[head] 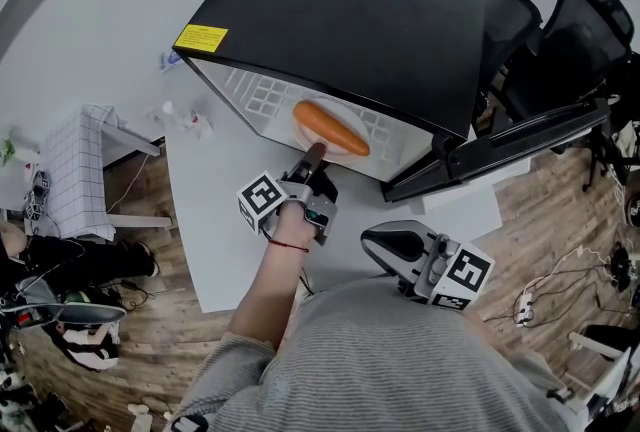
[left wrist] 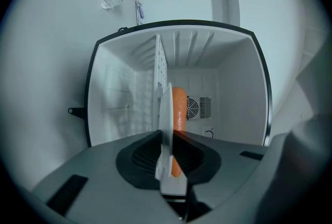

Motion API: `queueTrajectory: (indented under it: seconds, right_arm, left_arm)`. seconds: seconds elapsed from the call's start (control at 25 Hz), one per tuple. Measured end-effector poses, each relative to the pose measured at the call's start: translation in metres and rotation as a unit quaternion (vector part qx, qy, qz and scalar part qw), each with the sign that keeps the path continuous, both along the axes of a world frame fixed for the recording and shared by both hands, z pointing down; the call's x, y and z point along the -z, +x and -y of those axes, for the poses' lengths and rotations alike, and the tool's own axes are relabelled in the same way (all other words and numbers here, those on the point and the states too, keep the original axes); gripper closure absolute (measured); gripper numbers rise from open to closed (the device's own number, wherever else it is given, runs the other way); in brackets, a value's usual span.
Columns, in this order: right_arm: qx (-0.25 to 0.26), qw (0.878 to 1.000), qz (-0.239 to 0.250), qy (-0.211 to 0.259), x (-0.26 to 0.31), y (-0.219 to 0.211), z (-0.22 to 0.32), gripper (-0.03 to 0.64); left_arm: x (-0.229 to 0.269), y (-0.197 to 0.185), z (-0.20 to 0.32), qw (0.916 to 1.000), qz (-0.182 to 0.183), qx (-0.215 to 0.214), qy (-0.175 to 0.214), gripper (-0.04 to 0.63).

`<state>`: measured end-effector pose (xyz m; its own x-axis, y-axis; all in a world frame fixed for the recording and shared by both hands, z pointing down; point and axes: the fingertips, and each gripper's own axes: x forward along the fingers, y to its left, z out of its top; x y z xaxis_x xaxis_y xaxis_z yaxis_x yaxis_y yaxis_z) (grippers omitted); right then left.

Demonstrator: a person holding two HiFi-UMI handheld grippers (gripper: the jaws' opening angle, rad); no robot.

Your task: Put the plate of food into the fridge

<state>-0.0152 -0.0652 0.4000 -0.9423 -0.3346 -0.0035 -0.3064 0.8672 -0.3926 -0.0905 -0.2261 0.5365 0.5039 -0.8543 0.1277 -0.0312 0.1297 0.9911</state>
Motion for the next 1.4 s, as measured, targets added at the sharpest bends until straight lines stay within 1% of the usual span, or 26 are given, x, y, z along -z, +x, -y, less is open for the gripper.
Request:
queueTrajectory:
  seconds: [0.28,0.48,0.68,0.92,1.08,1.28,1.4]
  right_arm:
    - [0.0,1.0,0.0,-0.004,-0.001,0.002,0.002,0.603]
    - [0.002,1.0,0.002,-0.008,-0.002,0.003,0.004,0.603]
    - [0.004,1.0,0.004,-0.012,-0.005,0.005,0.007,0.603]
    - [0.005,1.0,0.008,-0.018,-0.005,0.005,0.01,0.603]
    - [0.009,1.0,0.009,-0.019,-0.006,0.003,0.01,0.603]
    - [0.012,1.0,0.009,-0.021,-0.005,0.002,0.009,0.603]
    - [0.011,1.0,0.008,-0.021,-0.006,0.003,0.009,0.603]
  left_arm:
    - [0.0,-0.001,0.013,0.9999,0.006,0.008,0.001,0.543]
    - [0.001,0.0,0.021,0.9998,0.011,0.015,0.001,0.528]
    - [-0.001,0.004,0.028,0.9997,0.016,0.016,0.0,0.508]
    - [-0.001,0.004,0.03,0.9998,0.018,0.012,0.0,0.506]
    - [-0.001,0.005,0.03,0.9996,0.026,0.003,0.01,0.506]
    - [0.002,0.006,0.028,0.9983,0.047,-0.01,0.033,0.499]
    - [0.002,0.006,0.028,0.9974,0.058,-0.016,0.041,0.494]
